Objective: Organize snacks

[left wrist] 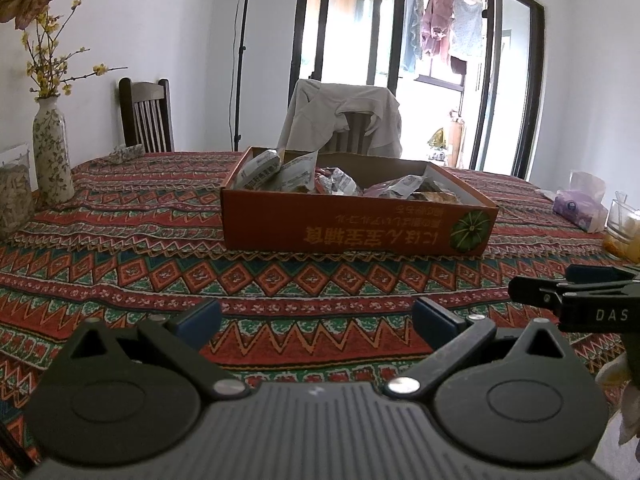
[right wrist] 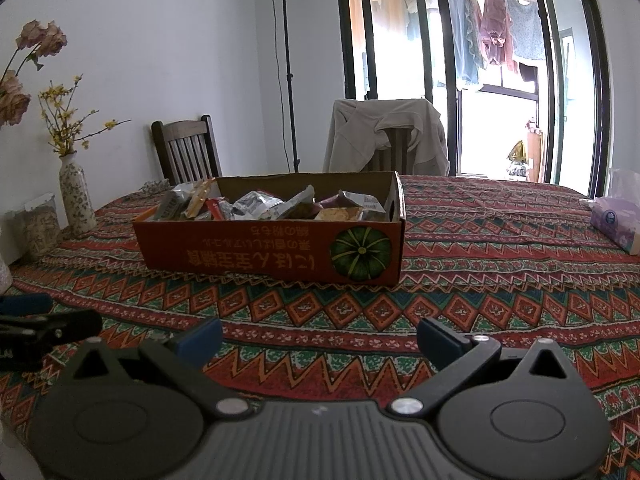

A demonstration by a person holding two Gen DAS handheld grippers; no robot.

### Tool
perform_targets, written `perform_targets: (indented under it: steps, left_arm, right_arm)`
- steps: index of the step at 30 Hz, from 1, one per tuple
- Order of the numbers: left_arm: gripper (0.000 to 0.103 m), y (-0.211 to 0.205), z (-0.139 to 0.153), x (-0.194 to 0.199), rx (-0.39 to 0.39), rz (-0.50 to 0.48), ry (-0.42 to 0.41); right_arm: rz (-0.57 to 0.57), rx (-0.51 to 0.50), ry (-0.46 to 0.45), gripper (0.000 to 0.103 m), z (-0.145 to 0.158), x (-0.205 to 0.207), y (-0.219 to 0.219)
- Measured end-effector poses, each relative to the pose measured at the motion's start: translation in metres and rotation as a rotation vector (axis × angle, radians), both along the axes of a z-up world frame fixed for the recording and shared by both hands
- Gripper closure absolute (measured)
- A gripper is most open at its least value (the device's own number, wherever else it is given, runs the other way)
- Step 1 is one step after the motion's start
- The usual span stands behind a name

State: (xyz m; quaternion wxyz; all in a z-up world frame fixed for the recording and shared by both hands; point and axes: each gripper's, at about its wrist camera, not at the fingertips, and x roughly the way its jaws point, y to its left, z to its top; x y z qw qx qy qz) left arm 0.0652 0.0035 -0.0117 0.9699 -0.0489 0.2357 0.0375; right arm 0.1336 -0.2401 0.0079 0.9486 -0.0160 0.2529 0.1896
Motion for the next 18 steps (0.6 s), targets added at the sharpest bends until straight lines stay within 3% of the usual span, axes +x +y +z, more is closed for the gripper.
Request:
perform_targets:
  steps: [18]
  left_arm:
    - [0.000,0.0020,-0.0006,-0.0020,-0.013,-0.001,-0.020]
  right_arm:
    - [0.005,-0.003,0.007,0.000,-0.0042,-0.0017,0.0015]
